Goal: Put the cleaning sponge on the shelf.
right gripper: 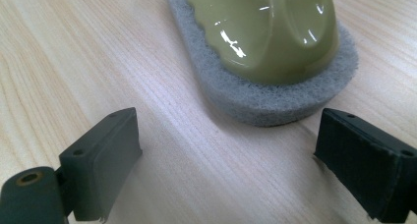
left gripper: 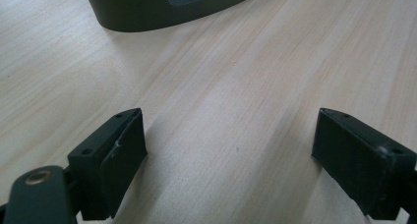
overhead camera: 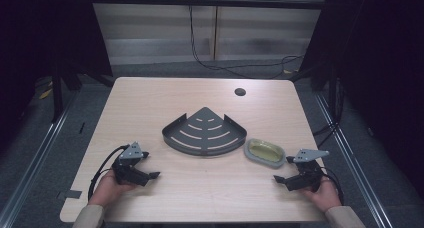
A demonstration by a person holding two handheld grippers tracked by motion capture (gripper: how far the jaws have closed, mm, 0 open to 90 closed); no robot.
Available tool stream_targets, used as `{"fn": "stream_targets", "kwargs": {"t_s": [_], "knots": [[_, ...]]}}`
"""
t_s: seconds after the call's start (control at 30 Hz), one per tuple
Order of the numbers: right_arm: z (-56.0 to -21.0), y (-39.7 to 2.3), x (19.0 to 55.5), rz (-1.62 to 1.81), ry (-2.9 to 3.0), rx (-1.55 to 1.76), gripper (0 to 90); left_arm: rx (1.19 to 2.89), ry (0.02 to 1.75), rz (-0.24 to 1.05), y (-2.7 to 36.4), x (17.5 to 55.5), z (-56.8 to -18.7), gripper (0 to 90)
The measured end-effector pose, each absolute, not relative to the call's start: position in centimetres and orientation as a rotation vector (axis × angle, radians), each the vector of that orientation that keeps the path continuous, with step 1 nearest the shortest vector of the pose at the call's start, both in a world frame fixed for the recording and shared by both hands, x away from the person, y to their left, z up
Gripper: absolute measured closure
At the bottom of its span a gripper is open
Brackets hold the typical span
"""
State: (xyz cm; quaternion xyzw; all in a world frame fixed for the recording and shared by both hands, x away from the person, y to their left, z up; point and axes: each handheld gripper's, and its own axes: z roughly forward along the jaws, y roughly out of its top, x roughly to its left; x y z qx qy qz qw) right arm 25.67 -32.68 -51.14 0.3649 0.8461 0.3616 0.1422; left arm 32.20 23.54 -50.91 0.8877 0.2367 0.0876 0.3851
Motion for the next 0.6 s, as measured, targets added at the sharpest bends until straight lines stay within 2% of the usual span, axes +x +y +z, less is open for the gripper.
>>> {"fn": "stream_targets", "kwargs": {"t_s": [0.3,0.37,0.6], "knots": [[-50.7,-32.4,25.9,0.985,2.475,1.078,9.3,2.257,0.606,0.216,23.6,32.2,-50.9,12.3],[-50.0,-32.4,26.3,0.922,2.545,1.074,15.4,2.249,0.611,0.209,23.6,32.2,-50.9,12.3],[-48.2,-32.3,27.2,0.802,2.614,1.031,23.7,2.26,0.603,0.219,23.6,32.2,-50.9,12.0]]}}
